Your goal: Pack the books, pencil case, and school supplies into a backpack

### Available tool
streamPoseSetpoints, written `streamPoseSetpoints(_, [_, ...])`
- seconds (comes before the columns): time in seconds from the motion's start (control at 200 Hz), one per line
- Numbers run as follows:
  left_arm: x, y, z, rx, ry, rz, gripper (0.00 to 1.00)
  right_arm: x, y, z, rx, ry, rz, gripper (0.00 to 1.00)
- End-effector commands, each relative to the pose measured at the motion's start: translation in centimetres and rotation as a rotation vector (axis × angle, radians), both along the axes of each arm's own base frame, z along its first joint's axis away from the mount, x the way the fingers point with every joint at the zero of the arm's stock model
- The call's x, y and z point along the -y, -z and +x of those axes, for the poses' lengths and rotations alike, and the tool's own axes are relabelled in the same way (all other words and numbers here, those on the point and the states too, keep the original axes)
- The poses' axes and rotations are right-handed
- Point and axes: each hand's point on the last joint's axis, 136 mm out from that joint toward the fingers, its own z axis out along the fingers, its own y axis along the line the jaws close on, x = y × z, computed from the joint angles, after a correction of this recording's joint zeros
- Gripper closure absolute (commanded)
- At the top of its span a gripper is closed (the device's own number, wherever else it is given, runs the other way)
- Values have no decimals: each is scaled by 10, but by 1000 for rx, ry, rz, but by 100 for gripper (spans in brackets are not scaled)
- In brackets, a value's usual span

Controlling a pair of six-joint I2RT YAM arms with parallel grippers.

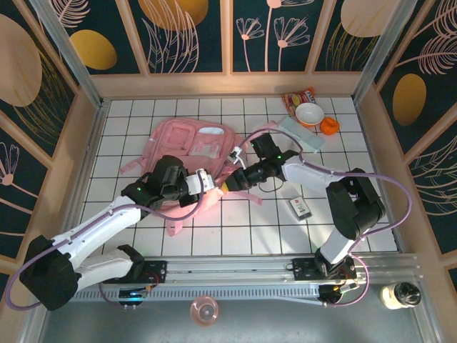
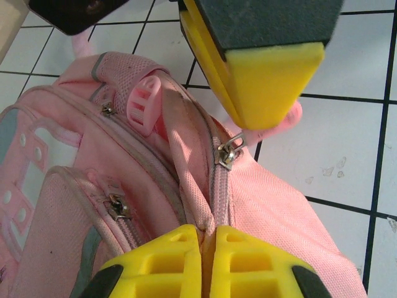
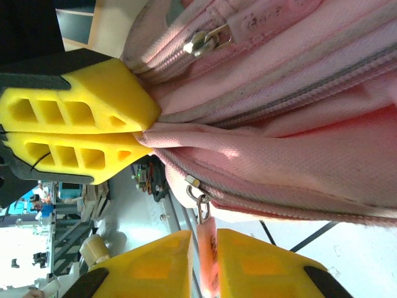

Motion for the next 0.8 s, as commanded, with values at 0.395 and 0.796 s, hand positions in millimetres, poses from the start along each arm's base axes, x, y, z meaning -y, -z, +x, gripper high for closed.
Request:
streamPoseSetpoints(0.395, [11, -40, 7, 78, 0, -141, 100, -18, 6, 0, 77, -2, 11, 68])
streamPoseSetpoints(0.796, [8, -30, 21, 55, -88, -142, 100, -23, -23, -1, 149, 53, 49, 100])
